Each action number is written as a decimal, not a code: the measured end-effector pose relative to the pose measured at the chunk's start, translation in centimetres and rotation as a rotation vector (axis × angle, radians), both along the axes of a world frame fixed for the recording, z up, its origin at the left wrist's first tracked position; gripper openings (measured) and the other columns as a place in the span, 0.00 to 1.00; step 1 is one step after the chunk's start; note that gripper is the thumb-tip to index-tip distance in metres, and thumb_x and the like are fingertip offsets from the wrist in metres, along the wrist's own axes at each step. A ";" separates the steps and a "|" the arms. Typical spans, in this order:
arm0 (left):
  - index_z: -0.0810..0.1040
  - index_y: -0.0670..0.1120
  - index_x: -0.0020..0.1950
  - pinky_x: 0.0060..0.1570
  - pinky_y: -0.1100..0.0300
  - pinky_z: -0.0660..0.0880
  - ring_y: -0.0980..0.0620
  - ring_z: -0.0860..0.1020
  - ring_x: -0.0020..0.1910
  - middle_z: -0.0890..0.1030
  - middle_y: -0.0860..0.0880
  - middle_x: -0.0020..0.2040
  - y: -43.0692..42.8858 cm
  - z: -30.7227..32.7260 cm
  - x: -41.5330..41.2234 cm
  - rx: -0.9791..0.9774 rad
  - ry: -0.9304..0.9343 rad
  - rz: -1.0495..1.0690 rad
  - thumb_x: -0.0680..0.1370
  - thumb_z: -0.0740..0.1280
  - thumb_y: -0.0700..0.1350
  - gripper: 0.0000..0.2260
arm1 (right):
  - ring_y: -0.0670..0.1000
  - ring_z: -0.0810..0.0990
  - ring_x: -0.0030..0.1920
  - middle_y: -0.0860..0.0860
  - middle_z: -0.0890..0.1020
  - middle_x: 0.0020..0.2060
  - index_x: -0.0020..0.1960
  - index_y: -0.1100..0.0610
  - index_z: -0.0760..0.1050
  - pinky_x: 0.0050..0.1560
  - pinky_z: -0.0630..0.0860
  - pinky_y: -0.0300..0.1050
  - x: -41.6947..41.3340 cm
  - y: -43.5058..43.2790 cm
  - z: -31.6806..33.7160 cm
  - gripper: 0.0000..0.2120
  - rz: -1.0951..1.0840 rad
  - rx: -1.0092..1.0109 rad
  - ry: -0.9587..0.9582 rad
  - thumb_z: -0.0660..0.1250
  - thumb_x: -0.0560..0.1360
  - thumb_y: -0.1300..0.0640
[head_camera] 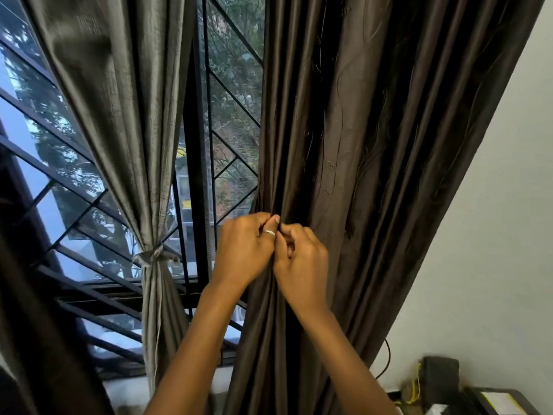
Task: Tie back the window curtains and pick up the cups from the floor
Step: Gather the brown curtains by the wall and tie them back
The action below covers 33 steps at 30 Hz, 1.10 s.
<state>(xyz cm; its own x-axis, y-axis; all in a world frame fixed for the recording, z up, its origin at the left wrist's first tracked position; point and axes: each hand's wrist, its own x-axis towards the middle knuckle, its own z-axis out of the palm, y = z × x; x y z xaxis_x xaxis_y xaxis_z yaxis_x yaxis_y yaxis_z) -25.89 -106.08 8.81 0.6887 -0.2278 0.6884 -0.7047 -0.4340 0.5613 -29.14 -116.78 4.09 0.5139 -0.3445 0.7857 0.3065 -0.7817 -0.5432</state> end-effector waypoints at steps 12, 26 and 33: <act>0.74 0.50 0.26 0.25 0.69 0.65 0.57 0.75 0.24 0.73 0.54 0.20 -0.4 1.3 0.4 0.062 0.060 0.032 0.79 0.65 0.58 0.24 | 0.50 0.73 0.30 0.51 0.75 0.35 0.49 0.59 0.79 0.28 0.62 0.40 0.9 0.7 -0.3 0.03 -0.080 -0.027 0.039 0.67 0.76 0.63; 0.79 0.44 0.31 0.29 0.51 0.73 0.51 0.74 0.25 0.75 0.47 0.24 -0.3 1.0 1.6 0.061 0.045 0.074 0.80 0.67 0.50 0.18 | 0.45 0.80 0.41 0.49 0.82 0.44 0.57 0.54 0.83 0.39 0.73 0.34 0.0 -1.3 0.9 0.09 0.084 -0.100 0.126 0.68 0.79 0.57; 0.77 0.40 0.30 0.29 0.51 0.70 0.46 0.72 0.24 0.73 0.42 0.23 1.2 0.9 2.3 0.057 0.021 0.065 0.80 0.67 0.50 0.21 | 0.44 0.80 0.39 0.48 0.83 0.46 0.55 0.53 0.84 0.44 0.78 0.38 -1.9 -6.0 2.9 0.07 -0.246 0.210 -0.128 0.70 0.78 0.55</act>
